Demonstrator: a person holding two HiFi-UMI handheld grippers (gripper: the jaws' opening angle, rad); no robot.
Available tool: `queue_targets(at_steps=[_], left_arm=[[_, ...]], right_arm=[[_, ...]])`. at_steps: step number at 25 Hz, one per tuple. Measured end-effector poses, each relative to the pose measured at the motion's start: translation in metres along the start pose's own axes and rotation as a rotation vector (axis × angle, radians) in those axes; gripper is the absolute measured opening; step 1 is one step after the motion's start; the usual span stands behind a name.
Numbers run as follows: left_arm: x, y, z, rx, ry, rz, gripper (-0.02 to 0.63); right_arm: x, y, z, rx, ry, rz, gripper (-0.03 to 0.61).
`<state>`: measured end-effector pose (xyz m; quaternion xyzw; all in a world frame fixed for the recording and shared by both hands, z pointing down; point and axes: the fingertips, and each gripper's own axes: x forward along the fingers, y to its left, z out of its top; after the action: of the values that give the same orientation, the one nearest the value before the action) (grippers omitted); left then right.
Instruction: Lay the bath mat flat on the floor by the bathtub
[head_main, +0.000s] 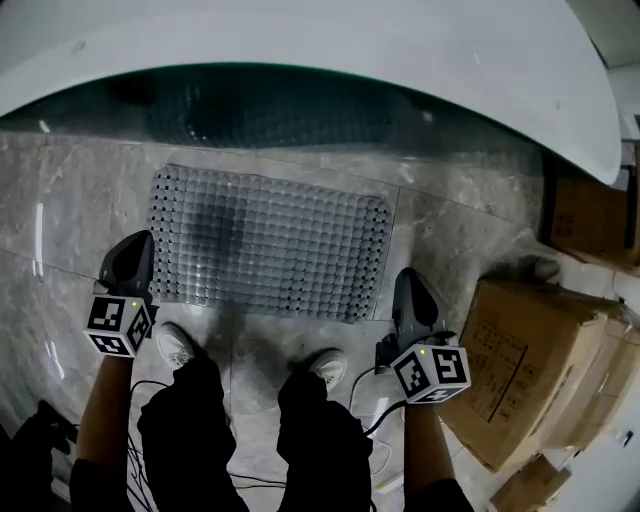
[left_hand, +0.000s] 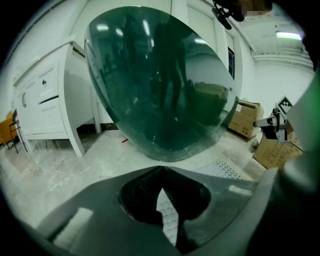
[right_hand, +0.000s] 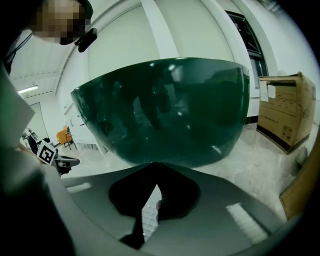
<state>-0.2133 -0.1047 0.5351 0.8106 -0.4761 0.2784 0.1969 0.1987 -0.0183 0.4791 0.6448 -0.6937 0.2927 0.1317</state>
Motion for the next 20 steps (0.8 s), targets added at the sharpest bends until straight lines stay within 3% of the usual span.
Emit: queue_targets(at_steps=[10,20], left_arm=[[-0.064,-0.032,0.082,-0.012,-0.03,-0.001,0.0],[-0.123,-0.038,0.129,-0.012,-0.026,0.011,0.0]], right_arm=[[-0.064,0.023,0.083,-0.009,-0.01,-0.041,0.026],[-0.12,0.042,0.133,-0.007,-0.02,-0.081,0.026]])
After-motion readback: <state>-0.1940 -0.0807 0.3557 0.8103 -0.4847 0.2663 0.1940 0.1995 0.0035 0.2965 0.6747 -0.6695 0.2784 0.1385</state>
